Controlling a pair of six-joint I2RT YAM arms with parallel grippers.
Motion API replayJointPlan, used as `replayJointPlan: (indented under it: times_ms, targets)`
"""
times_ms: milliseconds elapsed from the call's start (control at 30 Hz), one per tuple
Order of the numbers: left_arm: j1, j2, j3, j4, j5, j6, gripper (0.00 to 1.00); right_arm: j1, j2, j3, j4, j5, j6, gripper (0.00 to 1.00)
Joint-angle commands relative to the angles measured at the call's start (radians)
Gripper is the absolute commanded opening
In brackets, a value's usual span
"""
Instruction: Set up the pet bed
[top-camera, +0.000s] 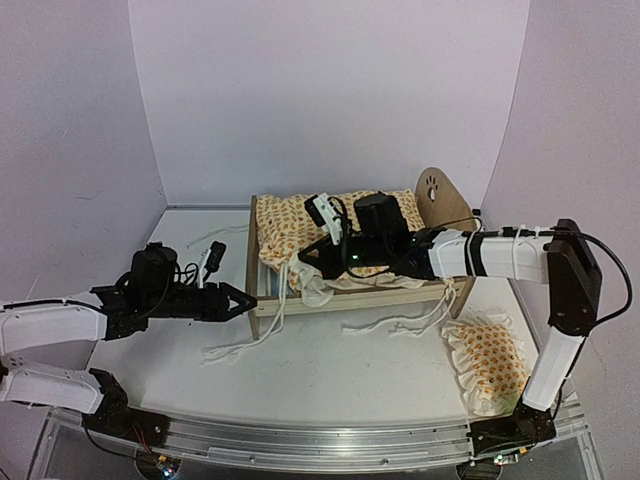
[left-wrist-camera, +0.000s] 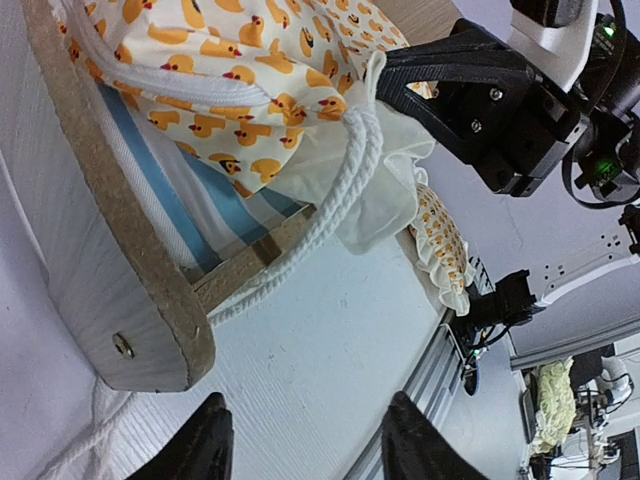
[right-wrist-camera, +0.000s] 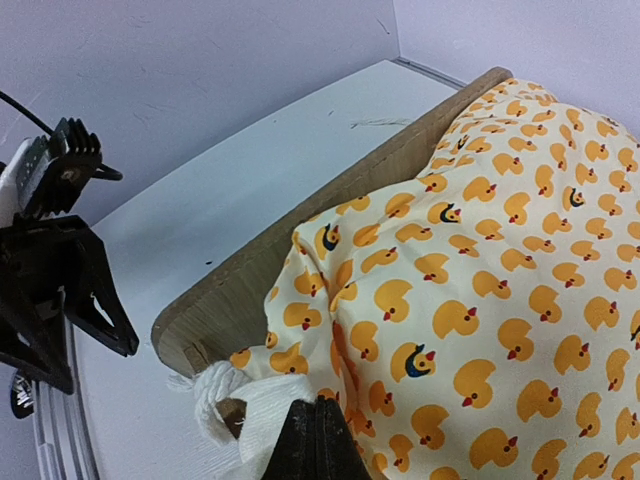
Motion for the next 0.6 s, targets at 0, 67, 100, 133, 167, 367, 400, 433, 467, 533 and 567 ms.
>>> replayJointPlan:
  times_ms: [0, 67, 100, 133, 167, 367, 400, 433, 467, 533, 567]
  targets:
    - [-0.02, -0.004, 0.017, 0.124, -0.057, -0.031, 0.47, 0.008, -0.015, 0.025, 0.026, -0.116, 0.025, 0.0]
    - [-0.025, -0.005, 0.037, 0.128, -0.062, -0.027, 0.45, -0.001, -0.012, 0.026, 0.027, -0.159, 0.02, 0.0]
    - [-0.026, 0.0, 0.049, 0.131, -0.064, -0.026, 0.44, -0.004, -0.009, 0.028, 0.028, -0.181, 0.017, 0.0]
    - [-0.027, 0.011, 0.065, 0.136, -0.061, -0.022, 0.44, -0.006, -0.005, 0.031, 0.028, -0.209, 0.014, 0.0]
    - [-0.026, 0.03, 0.085, 0.141, -0.044, -0.015, 0.43, -0.009, -0.003, 0.033, 0.028, -0.219, 0.009, 0.0]
    - [-0.026, 0.237, 0.234, 0.15, 0.133, 0.034, 0.41, -0.028, -0.002, 0.032, 0.03, -0.248, -0.001, 0.0]
    - [-0.026, 0.252, 0.251, 0.15, 0.147, 0.053, 0.44, -0.03, -0.003, 0.032, 0.03, -0.251, -0.003, 0.0]
    - [-0.025, 0.26, 0.257, 0.147, 0.144, 0.07, 0.46, -0.031, -0.004, 0.032, 0.031, -0.254, -0.003, 0.0]
    - [-0.021, 0.262, 0.26, 0.14, 0.138, 0.084, 0.48, -0.033, -0.005, 0.032, 0.031, -0.26, -0.004, 0.0]
    - [-0.016, 0.27, 0.263, 0.134, 0.138, 0.096, 0.47, -0.037, -0.008, 0.032, 0.032, -0.268, -0.006, 0.0]
    - [-0.016, 0.274, 0.265, 0.134, 0.142, 0.101, 0.45, -0.039, -0.009, 0.032, 0.033, -0.273, -0.007, 0.0]
